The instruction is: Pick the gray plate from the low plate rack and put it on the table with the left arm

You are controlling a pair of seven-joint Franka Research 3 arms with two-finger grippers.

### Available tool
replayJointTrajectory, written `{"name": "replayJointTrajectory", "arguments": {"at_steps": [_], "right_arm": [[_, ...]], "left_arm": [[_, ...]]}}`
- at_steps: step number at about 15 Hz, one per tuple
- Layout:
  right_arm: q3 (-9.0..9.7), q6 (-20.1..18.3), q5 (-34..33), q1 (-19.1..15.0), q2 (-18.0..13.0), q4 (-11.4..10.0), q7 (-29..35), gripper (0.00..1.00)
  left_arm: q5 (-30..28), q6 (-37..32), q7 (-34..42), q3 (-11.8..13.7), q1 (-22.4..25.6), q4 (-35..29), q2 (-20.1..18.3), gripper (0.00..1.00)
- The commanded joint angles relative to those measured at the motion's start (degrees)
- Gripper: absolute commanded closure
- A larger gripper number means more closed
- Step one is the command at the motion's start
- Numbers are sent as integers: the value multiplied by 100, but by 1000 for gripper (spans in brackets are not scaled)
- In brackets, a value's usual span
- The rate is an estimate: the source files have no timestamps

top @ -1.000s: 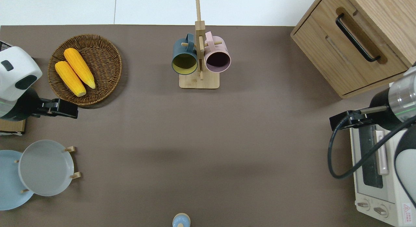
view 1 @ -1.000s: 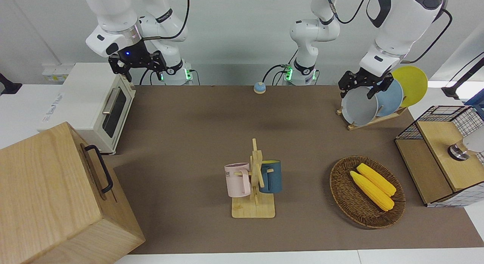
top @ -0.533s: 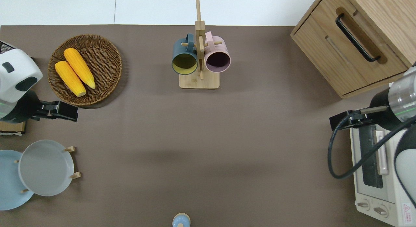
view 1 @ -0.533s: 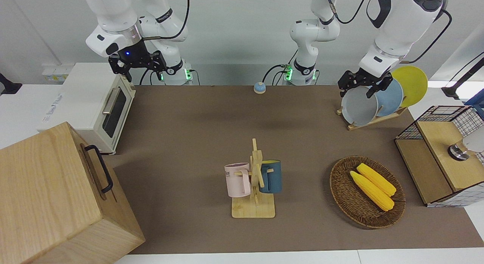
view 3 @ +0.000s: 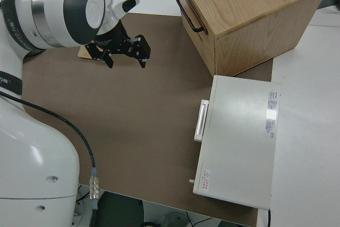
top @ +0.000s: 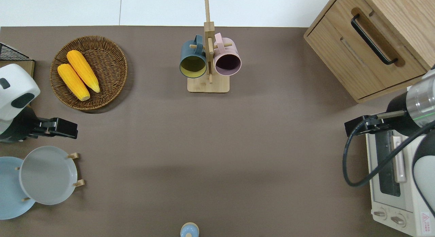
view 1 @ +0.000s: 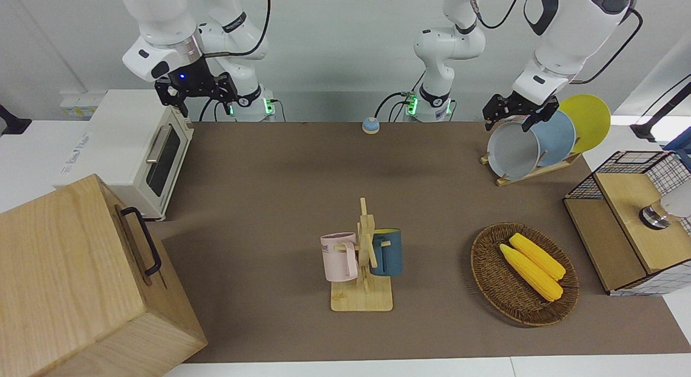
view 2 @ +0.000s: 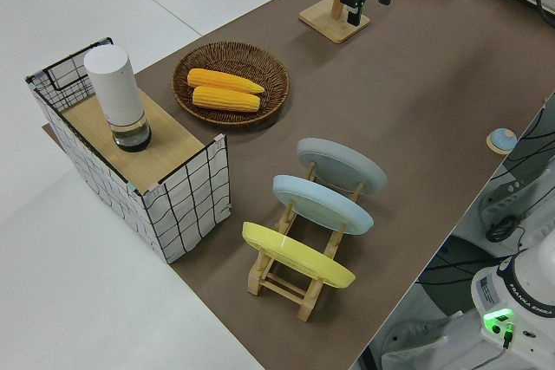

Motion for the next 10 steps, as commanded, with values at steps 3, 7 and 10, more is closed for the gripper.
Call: {"name": "replayJointTrajectory", "arguments": {"at_steps": [3, 7, 10], "right_arm": [[121, -63, -37, -134, -12, 33, 68, 17], [122, -63, -28, -134, -12, 42, 68, 17], [122, -63, -37, -134, -12, 33, 68, 17]], "left_arm": [[-17, 700, 33, 23, 4, -1431, -1008, 5], [131, 911, 24, 50, 31, -1739, -1184, 9], [457, 982, 6, 50, 232, -1836, -1176, 9]]}}
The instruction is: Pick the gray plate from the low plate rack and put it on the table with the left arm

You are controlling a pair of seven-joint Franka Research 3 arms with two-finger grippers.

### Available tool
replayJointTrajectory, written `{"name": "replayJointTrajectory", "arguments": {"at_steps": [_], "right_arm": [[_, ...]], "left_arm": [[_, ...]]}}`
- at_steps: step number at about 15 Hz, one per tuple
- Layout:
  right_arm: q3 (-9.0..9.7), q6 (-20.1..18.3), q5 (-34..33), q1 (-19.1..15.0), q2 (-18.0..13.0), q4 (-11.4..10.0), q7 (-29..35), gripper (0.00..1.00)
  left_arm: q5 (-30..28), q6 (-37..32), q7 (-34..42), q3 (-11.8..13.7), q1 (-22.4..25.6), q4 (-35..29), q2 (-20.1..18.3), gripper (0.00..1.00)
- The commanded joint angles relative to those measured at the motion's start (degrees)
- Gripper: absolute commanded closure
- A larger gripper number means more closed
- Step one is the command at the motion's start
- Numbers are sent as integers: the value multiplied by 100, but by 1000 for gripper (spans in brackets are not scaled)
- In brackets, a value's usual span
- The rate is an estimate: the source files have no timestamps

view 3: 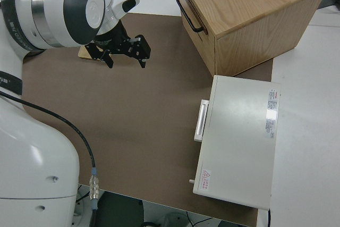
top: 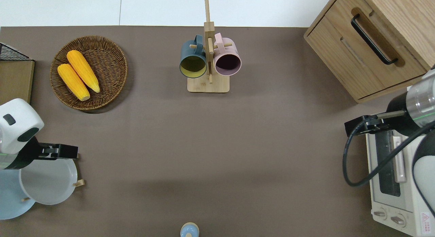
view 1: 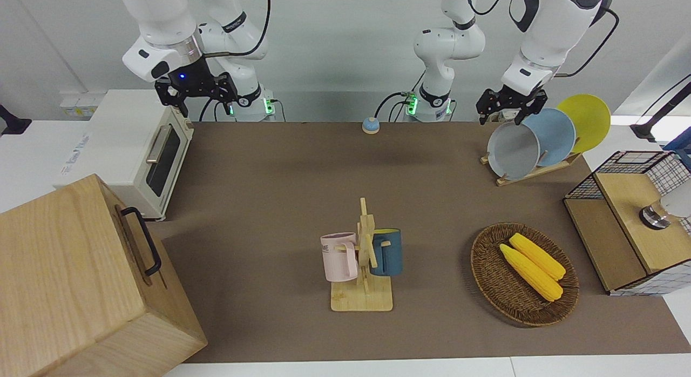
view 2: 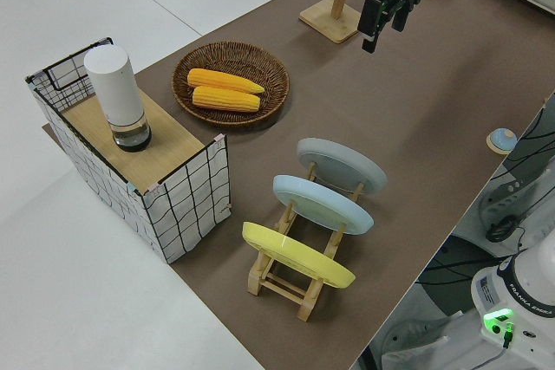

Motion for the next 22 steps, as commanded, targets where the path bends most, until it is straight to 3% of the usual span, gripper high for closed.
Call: {"name": "replayJointTrajectory", "arguments": {"at_steps": [1, 8, 18, 22], "right_arm": [[121, -72, -37, -134, -20, 42, 68, 17], [121, -63, -37, -134, -12, 42, 68, 17], [121, -63, -37, -134, -12, 33, 68, 17], [121, -63, -37, -134, -12, 42, 68, 17]], "left_arm": [[306, 287, 7, 23, 303, -374, -200, 9], [588, 796, 33, 23, 988, -882, -332, 9], [1281, 1842, -11, 23, 1446, -2087, -596, 9], [1308, 2159, -151, 23, 1560, -2457, -692, 13]]}}
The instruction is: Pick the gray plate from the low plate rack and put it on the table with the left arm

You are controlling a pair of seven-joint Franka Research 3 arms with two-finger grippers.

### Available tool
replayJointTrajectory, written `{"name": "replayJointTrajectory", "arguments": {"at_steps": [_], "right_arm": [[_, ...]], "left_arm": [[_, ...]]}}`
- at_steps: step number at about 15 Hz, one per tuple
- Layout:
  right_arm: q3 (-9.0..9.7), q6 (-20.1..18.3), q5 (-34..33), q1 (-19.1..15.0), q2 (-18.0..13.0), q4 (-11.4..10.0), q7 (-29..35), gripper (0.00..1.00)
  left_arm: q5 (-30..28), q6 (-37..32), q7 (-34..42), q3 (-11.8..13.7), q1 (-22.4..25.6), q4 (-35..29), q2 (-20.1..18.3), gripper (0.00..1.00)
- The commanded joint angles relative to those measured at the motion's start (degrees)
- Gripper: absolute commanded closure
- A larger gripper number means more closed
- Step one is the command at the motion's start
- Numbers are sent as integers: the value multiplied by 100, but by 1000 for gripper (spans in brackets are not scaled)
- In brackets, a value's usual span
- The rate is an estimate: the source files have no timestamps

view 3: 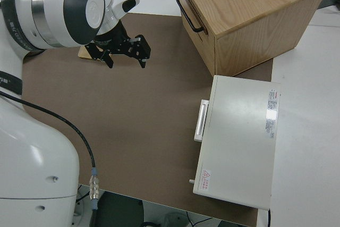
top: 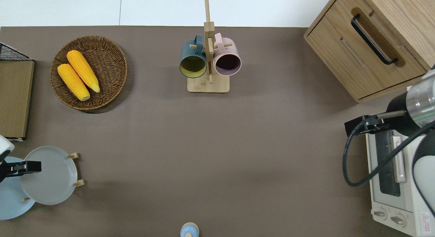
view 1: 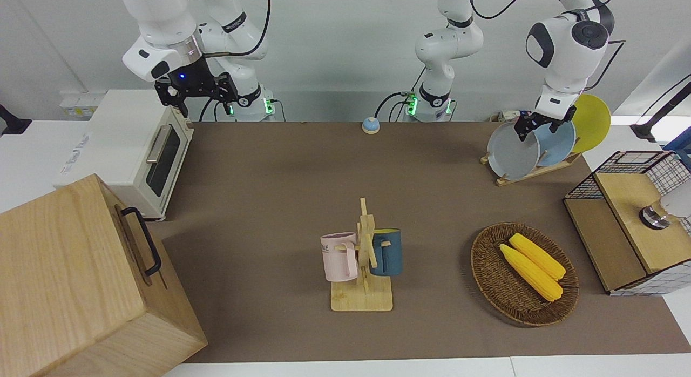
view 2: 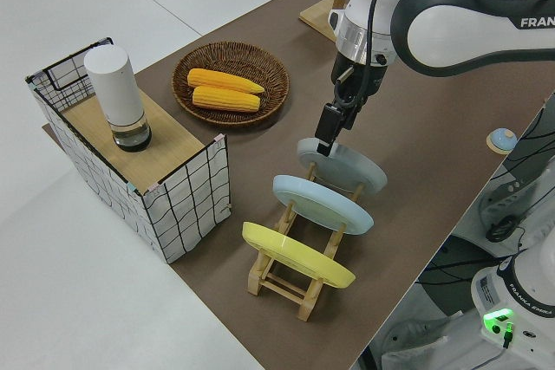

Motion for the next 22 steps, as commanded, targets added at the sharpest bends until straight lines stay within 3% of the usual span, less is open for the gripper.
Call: {"name": "replayJointTrajectory", "arguments": {"at_steps": [1, 4, 10, 13, 22], "right_arm": [[113, -63, -37, -134, -12, 42, 68, 17], [122, -63, -37, -134, -12, 42, 68, 17], [121, -63, -37, -134, -12, 33, 68, 17], [122, -63, -37, -134, -12, 33, 68, 17], [122, -63, -28, -134, -20, 42, 68, 17]], "left_arm": [[144, 345, -257, -29, 85, -487, -296, 13], [520, 425, -485, -38, 77, -602, -305, 71], [574, 477, -908, -47, 41, -619, -253, 753], [574, 513, -978, -47, 41, -611, -226, 975], [601, 137, -891, -108, -29, -322, -226, 1000]]}}
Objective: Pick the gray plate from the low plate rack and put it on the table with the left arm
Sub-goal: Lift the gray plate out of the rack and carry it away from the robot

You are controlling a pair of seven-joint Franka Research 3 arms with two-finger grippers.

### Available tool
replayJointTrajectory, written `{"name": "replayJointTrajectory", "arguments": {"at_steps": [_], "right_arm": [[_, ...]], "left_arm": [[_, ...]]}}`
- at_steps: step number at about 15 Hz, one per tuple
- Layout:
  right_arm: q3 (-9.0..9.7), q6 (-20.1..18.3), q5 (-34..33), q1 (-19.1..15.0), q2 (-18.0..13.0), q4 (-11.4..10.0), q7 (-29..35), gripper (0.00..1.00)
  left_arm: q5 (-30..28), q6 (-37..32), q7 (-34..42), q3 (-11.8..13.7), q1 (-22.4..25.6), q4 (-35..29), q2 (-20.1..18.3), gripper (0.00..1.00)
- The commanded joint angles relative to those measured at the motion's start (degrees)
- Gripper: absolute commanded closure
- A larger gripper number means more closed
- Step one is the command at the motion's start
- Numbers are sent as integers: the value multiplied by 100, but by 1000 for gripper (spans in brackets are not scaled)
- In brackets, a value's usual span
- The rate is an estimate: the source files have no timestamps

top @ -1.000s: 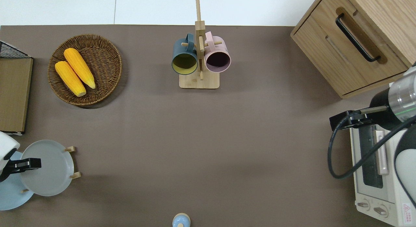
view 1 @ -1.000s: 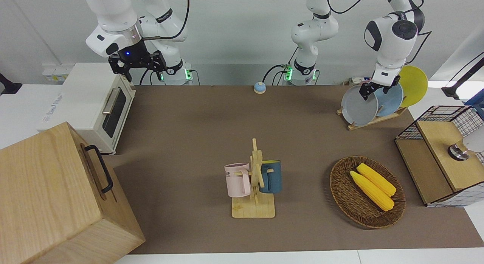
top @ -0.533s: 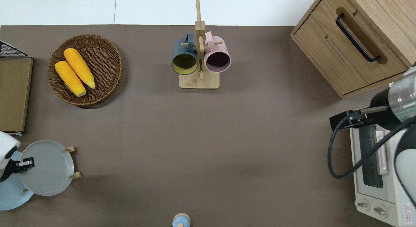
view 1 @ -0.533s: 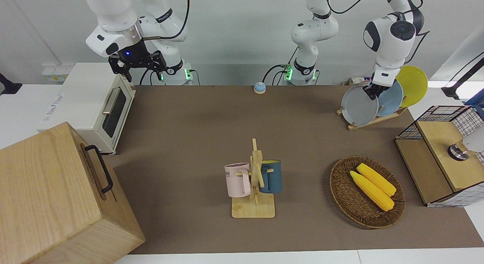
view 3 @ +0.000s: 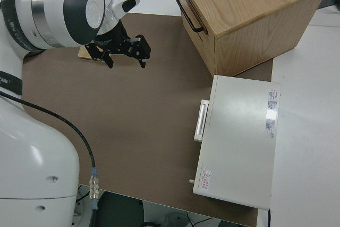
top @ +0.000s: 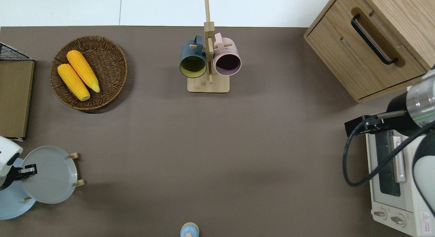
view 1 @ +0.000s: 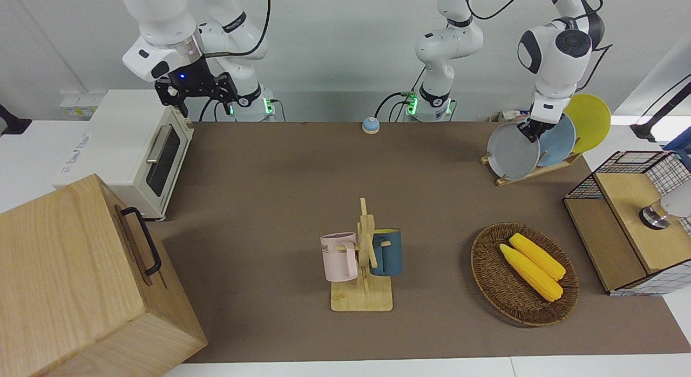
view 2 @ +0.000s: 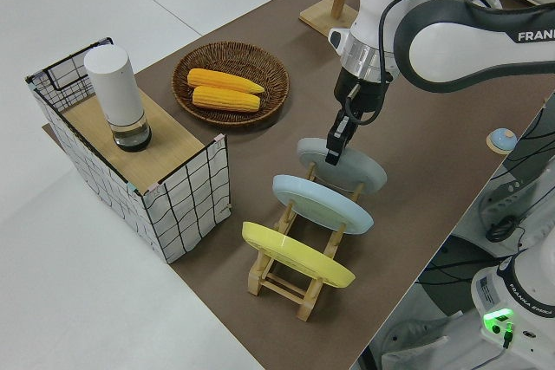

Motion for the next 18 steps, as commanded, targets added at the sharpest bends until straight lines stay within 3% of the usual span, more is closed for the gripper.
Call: {"name": "replayJointTrajectory", "arguments": {"at_steps": [1, 6, 10, 14, 18], "right_arm": [[122, -63, -37, -134, -12, 42, 68, 17], [122, -63, -37, -134, -12, 42, 68, 17], [113, -63, -37, -134, -12, 33, 68, 17], [122, -63, -37, -134, -12, 42, 68, 17], [113, -72, -37, -134, -12, 42, 68, 17]], "left_arm": [[221, -365, -61, -54, -64, 235, -107, 1000], [485, -1192, 114, -273, -64, 903, -98, 1000], [380, -1623, 537, -282, -64, 1317, -81, 1000], [-189, -1659, 660, -282, -64, 1361, -81, 1000], [-1349, -1449, 836, -265, -73, 1353, 51, 1000]]}}
